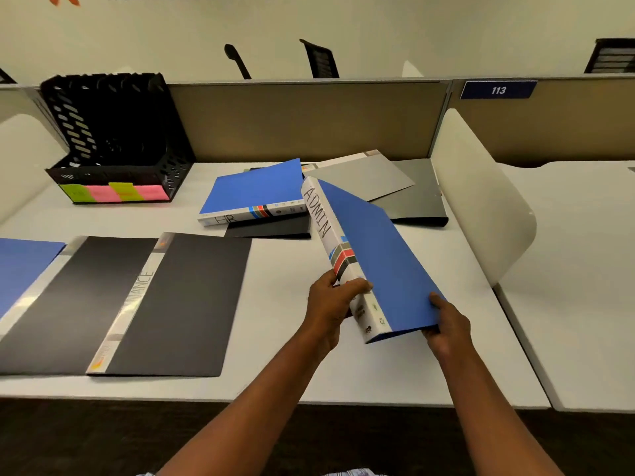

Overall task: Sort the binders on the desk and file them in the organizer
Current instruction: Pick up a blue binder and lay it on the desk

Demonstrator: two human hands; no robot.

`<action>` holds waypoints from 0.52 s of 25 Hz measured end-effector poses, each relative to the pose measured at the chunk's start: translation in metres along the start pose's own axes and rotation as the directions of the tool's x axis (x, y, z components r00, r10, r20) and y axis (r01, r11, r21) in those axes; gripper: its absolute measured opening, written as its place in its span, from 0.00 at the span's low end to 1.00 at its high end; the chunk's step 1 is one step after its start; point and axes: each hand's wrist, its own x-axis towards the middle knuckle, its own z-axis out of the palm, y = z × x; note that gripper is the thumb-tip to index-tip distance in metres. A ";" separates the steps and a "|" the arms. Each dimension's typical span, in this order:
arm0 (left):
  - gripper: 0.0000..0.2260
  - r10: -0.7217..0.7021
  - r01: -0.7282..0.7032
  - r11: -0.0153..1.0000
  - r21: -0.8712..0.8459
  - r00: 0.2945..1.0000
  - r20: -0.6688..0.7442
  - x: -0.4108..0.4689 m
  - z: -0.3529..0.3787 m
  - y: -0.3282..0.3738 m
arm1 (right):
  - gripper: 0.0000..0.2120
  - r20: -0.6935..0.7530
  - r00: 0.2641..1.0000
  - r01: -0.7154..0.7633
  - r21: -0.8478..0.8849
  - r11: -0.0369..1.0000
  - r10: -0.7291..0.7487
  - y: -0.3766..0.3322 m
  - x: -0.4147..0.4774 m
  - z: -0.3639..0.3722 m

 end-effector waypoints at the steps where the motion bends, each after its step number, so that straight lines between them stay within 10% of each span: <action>1: 0.16 -0.017 0.017 1.000 -0.009 1.000 0.018 0.003 -0.014 0.003 | 0.10 -0.040 0.999 -0.001 -0.043 0.999 0.000 0.002 0.004 -0.001; 4: 0.20 -0.089 0.097 0.994 -0.059 0.988 0.123 0.013 -0.059 0.007 | 0.16 -0.140 0.989 -0.011 -0.363 0.932 -0.042 0.015 0.015 0.002; 7: 0.24 -0.123 0.136 0.987 -0.085 0.983 0.138 0.022 -0.103 0.001 | 0.20 -0.072 0.989 0.026 -0.780 0.625 -0.131 0.032 0.010 0.017; 13: 0.25 -0.207 0.205 0.977 0.050 0.978 0.026 0.028 -0.166 -0.013 | 0.18 0.177 0.979 0.197 -0.951 0.237 -0.104 0.067 -0.001 0.031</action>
